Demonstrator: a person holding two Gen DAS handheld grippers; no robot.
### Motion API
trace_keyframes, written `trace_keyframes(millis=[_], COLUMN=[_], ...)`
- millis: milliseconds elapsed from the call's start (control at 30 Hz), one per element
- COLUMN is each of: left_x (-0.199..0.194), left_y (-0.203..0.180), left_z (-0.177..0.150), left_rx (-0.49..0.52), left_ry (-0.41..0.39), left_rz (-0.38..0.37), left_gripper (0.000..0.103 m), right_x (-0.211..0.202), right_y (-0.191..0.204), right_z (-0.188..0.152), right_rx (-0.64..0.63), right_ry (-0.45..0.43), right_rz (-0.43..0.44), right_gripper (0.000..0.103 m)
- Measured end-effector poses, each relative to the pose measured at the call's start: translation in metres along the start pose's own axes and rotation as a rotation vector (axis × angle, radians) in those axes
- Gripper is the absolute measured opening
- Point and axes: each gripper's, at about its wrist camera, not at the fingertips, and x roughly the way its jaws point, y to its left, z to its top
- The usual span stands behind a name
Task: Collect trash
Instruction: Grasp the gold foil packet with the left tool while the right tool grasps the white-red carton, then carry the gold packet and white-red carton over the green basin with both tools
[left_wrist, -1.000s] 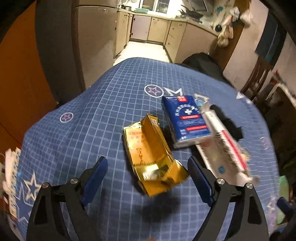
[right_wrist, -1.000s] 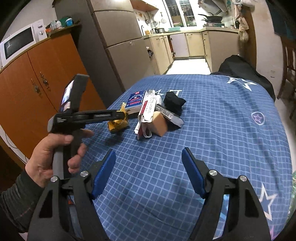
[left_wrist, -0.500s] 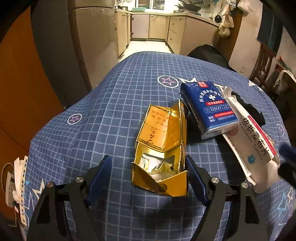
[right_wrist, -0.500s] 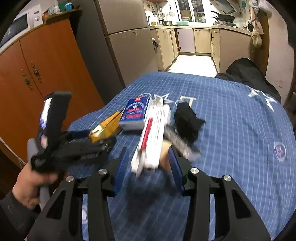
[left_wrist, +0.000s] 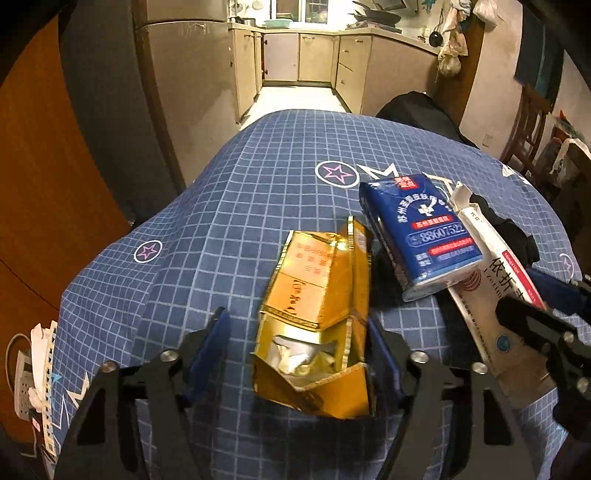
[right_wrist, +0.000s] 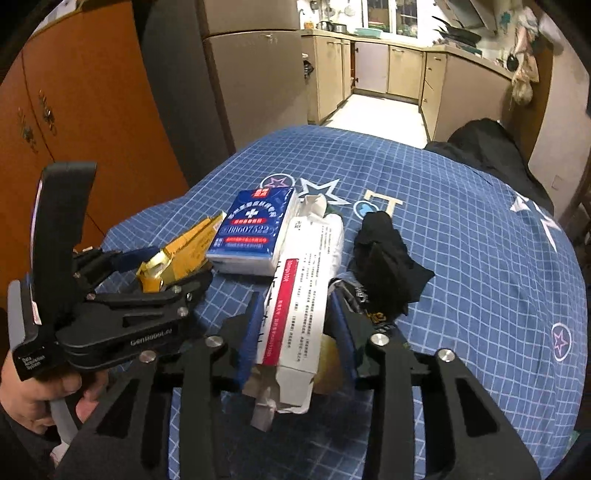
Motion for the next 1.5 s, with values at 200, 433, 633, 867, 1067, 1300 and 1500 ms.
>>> trace_keyframes(millis=[200,433,633,867,1067,1300,1500], left_x=[-0.008,-0.03,-0.065,-0.119,-0.157,-0.189,-0.207], left_y=[0.001,-0.004,-0.007,-0.023,-0.051,-0.094,-0.141], left_z=[-0.005,-0.031,-0.051,-0.06,-0.062,-0.067,-0.072], left_rx=[0.001,0.034,0.025,0.052,0.077,0.126,0.179], left_ry=[-0.014,-0.038,-0.083,-0.15,-0.187,-0.211,-0.22], left_rz=[-0.043,-0.141,-0.201,-0.245,-0.275,-0.301,-0.34], left_gripper=[0.05,0.05,0.05,0.05,0.05,0.05,0.05], right_x=[-0.015,-0.05,-0.095,-0.133,-0.164,-0.205,-0.238], right_y=[0.002,-0.006,-0.021,-0.011,-0.016,-0.038,-0.067], right_z=[-0.007,-0.035,-0.056,-0.073,-0.088,-0.111,-0.131], right_rx=[0.004,0.058,0.143,0.132,0.142,0.167,0.202], right_ry=[-0.036,-0.059,-0.138,-0.193,-0.236,-0.28,-0.303], right_rz=[0.003,0.044,0.066,0.007,-0.05,-0.125,-0.207], right_gripper=[0.027,0.027,0.027,0.027,0.027,0.027,0.027])
